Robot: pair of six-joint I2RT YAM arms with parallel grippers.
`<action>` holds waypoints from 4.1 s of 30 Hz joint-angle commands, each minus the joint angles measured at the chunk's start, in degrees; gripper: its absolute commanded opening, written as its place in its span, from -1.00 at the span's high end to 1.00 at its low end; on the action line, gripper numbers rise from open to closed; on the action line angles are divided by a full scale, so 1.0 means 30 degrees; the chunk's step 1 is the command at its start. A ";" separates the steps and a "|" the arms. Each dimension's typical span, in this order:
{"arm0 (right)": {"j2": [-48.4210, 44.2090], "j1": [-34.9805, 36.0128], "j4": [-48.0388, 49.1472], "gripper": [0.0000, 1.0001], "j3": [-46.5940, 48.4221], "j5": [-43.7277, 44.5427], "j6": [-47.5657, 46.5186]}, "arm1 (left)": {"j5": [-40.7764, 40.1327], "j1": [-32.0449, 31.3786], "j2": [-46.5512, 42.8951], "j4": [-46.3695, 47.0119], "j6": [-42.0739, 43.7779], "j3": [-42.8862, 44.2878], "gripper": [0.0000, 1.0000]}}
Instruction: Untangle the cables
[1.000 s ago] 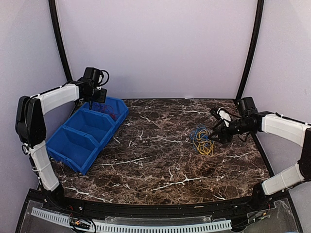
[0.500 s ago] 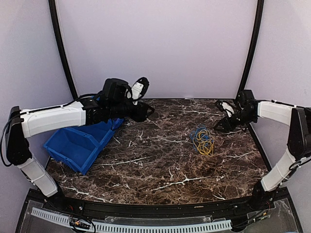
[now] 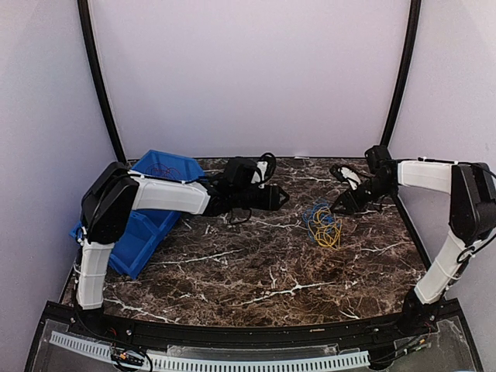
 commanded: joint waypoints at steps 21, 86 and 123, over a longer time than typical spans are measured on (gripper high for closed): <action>-0.0239 0.0399 0.1118 -0.22 -0.1105 0.0296 -0.0342 | 0.2444 -0.0858 0.9623 0.1220 -0.4862 1.1133 0.64; 0.7087 0.0327 0.3344 1.00 0.2333 0.2755 0.0244 | -0.8227 -0.0917 -1.7116 -0.3840 0.7954 0.4341 1.00; -0.1083 0.0208 -0.0233 -0.17 0.1023 0.1381 -0.1470 | -1.0334 -0.0916 -1.9395 -0.7939 0.9014 0.0630 1.00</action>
